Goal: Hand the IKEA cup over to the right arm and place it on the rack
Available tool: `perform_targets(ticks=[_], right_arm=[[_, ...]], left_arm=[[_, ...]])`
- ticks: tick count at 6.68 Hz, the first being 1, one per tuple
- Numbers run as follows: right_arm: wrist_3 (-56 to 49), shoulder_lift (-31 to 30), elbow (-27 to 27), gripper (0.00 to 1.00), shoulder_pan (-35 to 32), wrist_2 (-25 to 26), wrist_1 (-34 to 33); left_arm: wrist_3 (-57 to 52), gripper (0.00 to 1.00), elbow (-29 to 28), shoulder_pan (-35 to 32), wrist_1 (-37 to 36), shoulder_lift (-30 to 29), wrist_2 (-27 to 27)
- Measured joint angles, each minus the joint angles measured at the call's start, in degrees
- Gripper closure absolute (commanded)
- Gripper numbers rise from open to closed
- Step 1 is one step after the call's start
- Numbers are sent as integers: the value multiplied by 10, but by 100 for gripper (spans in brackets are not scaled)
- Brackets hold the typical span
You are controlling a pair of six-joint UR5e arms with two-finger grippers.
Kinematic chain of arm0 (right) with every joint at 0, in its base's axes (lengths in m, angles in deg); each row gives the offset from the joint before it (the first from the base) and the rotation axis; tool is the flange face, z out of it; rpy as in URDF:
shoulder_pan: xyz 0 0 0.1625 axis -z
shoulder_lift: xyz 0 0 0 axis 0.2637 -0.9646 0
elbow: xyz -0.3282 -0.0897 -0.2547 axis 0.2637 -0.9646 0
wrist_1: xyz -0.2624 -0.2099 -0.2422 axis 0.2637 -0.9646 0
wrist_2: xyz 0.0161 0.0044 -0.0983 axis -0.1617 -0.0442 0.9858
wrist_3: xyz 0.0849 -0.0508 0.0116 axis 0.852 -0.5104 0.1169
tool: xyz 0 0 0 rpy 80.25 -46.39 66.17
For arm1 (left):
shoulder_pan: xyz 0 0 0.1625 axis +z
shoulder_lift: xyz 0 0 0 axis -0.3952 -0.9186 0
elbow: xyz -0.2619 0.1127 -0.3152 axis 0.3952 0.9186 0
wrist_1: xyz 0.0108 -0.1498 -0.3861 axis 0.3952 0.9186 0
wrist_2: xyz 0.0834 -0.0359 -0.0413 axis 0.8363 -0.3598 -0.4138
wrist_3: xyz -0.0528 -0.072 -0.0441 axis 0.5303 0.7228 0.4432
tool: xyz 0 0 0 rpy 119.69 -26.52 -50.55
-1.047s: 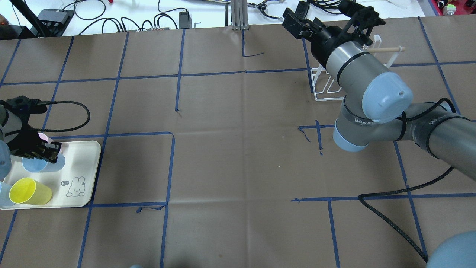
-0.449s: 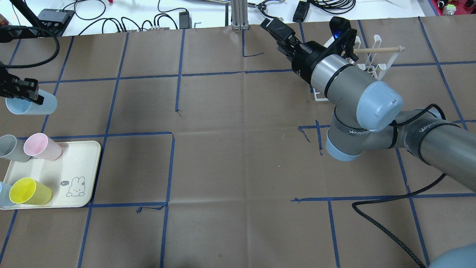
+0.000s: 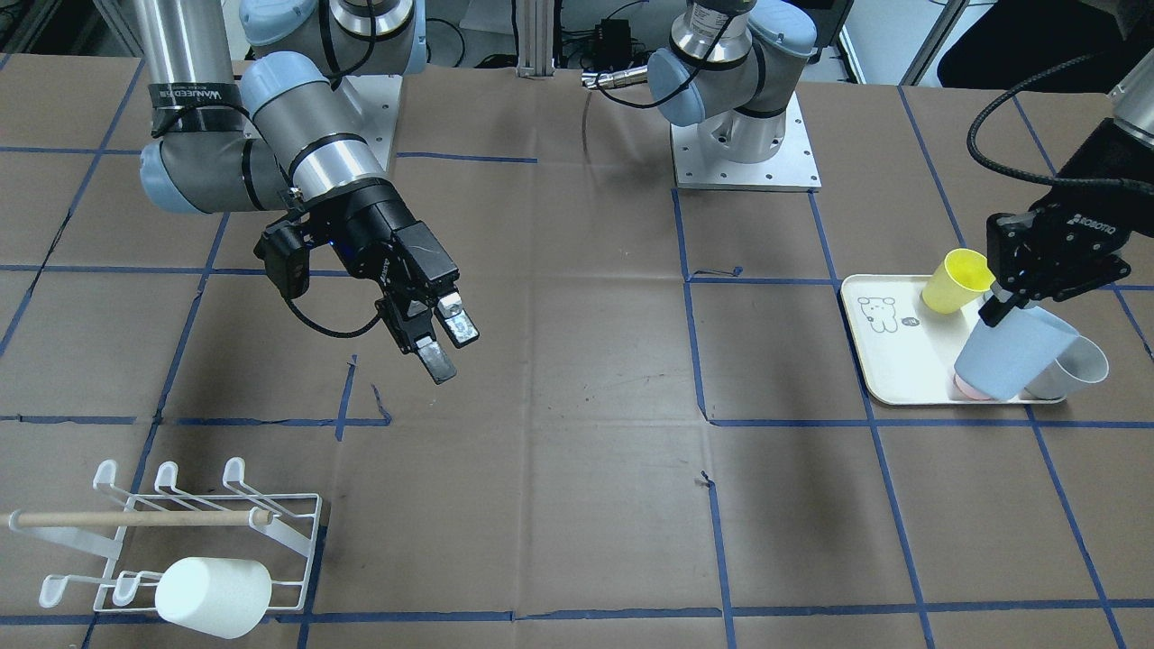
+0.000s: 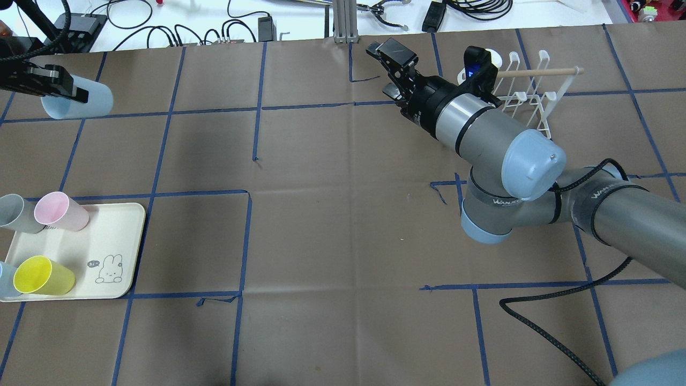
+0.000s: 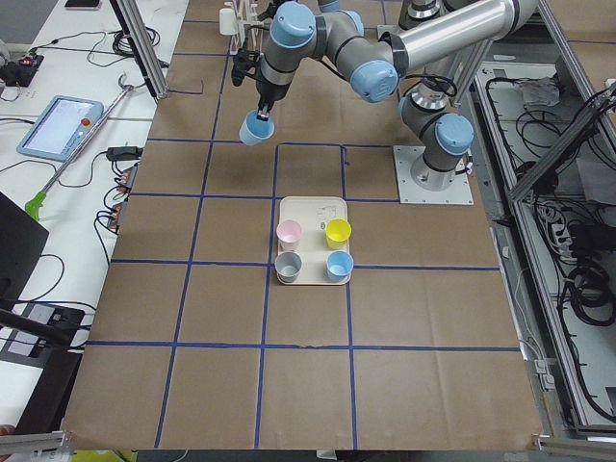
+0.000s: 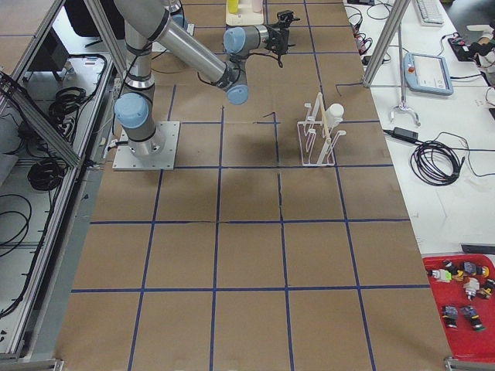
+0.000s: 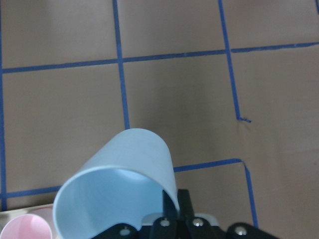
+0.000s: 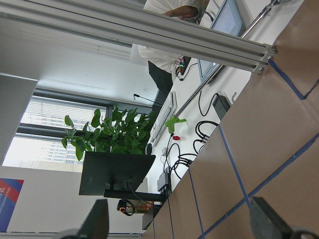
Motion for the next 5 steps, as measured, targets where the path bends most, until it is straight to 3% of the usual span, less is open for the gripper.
perform_targets(ticks=[1,5], right_arm=[[30,0,2,0,-2,0,-3],[94,18,1,0,-20,-2,-5]], left_arm=[[-5,100,5,-6,-46,-16,-59],[-8,100,56,-70,-283,-76,-212]])
